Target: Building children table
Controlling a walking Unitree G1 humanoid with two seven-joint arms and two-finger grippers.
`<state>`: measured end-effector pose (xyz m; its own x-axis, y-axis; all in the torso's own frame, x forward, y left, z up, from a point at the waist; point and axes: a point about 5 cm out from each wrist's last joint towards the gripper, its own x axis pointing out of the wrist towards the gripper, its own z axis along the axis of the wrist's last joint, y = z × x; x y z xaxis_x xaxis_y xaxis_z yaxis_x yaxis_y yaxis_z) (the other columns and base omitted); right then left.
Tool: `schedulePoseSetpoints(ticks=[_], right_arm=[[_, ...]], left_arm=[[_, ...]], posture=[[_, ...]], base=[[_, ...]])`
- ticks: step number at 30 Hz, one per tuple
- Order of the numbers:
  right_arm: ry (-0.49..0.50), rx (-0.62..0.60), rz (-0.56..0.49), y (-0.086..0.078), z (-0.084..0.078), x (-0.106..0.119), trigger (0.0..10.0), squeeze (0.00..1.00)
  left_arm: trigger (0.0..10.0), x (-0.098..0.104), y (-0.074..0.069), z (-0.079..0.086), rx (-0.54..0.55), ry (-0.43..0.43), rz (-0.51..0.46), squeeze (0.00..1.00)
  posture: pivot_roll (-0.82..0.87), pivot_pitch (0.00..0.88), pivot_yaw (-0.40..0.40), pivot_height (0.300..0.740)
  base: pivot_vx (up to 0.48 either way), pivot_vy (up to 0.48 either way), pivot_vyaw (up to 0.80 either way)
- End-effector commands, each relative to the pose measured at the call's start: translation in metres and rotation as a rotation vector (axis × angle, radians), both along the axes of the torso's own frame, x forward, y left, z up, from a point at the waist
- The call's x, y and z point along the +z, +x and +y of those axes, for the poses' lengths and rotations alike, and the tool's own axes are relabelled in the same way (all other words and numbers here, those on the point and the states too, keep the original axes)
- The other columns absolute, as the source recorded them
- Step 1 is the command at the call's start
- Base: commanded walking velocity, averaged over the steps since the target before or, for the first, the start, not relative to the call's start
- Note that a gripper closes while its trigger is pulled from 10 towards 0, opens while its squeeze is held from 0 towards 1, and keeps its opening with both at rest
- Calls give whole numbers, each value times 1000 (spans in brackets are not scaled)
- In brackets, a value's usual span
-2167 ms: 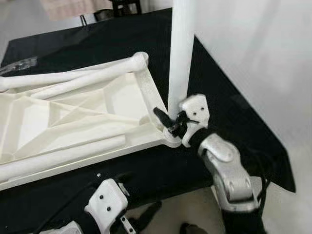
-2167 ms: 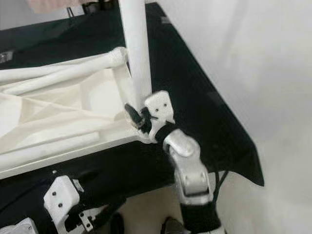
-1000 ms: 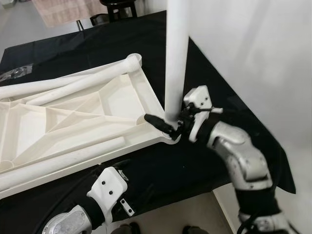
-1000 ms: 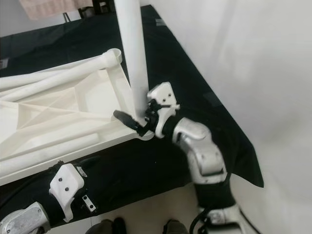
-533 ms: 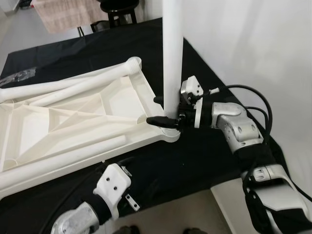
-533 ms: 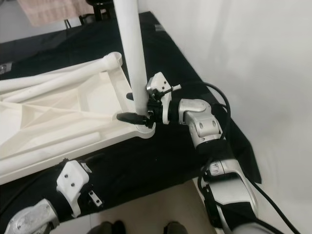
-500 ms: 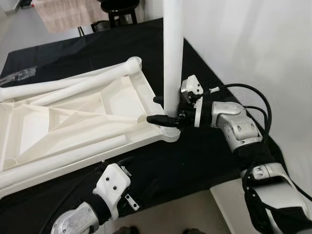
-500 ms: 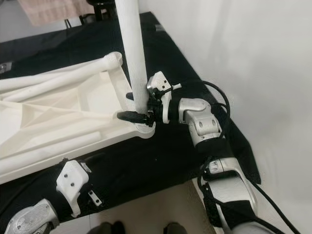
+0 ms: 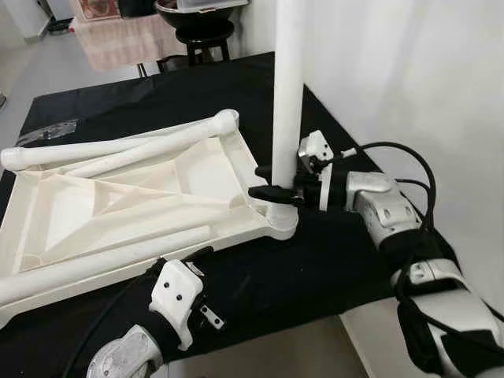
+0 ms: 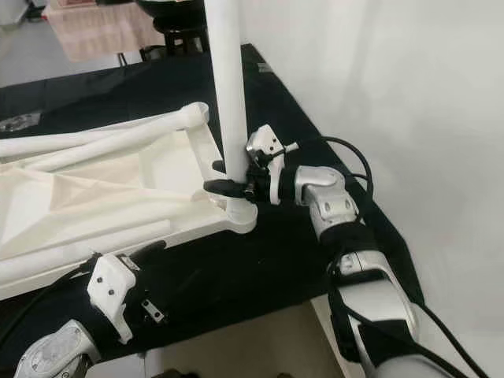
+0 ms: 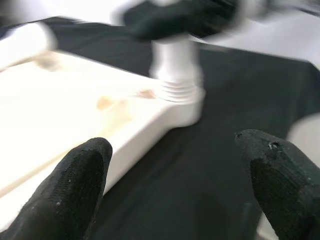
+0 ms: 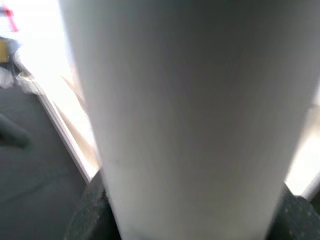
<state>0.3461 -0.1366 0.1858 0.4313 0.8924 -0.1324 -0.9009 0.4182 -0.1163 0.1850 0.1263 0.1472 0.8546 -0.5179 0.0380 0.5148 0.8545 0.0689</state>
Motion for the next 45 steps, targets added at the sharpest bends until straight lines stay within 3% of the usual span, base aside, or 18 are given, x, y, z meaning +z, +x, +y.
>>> schedulePoseSetpoints(ticks=[1,2,3,5,9,14,15,19,20,27,28,29,36,40,41,43,44,45], right_arm=[[-111,-27,91,-7,6,-23,0,0],[-165,-183,84,-15,8,-35,0,0],[-78,-488,104,-30,19,-43,0,0],[-26,-635,116,-68,43,-53,0,0],[-42,-570,101,-68,48,-55,0,0],[-75,-575,81,-46,44,-54,0,0],[-81,-580,78,-42,41,-50,10000,0],[-106,-615,53,-41,38,-40,10000,0],[-87,-606,43,-35,36,-35,10000,1000],[40,-333,11,-19,44,-10,10000,1000],[59,-220,4,-18,45,-6,10000,765],[66,-110,8,-16,45,-3,10000,0],[-7,158,47,-1,44,-2,10000,0],[1,183,71,10,47,0,10000,0],[10,197,84,12,48,1,4588,0],[19,217,94,14,48,2,4588,0],[17,238,101,15,47,2,0,0],[15,247,102,16,45,2,0,0]], left_arm=[[10000,-4,-1,2,19,-11,27,0],[10000,-5,-2,5,45,-16,33,0],[10000,-9,-4,9,80,-12,51,0],[10000,-19,-8,12,112,-17,116,0],[10000,-24,-9,8,96,-21,137,0],[10000,-27,0,8,95,-66,151,0],[10000,-27,1,8,100,-56,146,0],[10000,-27,2,9,109,-50,142,0],[10000,-27,3,8,104,-52,142,0],[10000,-28,7,6,72,-69,155,0],[10000,-28,8,6,67,-74,157,0],[10000,-28,9,5,61,-78,159,0],[10000,-28,10,1,34,-93,162,0],[10000,-28,11,0,32,-98,161,0],[10000,-29,11,-1,33,-98,161,0],[10000,-29,11,-1,34,-99,160,0],[10000,-29,10,-2,27,-94,162,0],[10000,-28,7,-4,8,-95,165,0]], posture=[[18,73,13,740],[20,75,13,740],[1,85,31,740],[-21,83,46,740],[-20,70,38,740],[13,71,23,740],[14,71,29,740],[10,68,33,740],[4,65,37,740],[8,62,40,740],[9,60,40,740],[15,61,38,740],[36,62,22,740],[41,62,19,740],[46,64,17,740],[46,63,16,740],[47,65,14,740],[41,67,15,740]], base=[[0,0,0],[0,0,0],[0,0,0],[0,0,0],[0,0,0],[0,0,0],[0,0,0],[0,0,0],[0,0,0],[0,0,0],[0,0,0],[0,0,0],[0,0,0],[0,0,0],[0,0,0],[0,0,0],[0,0,0],[0,0,0]])
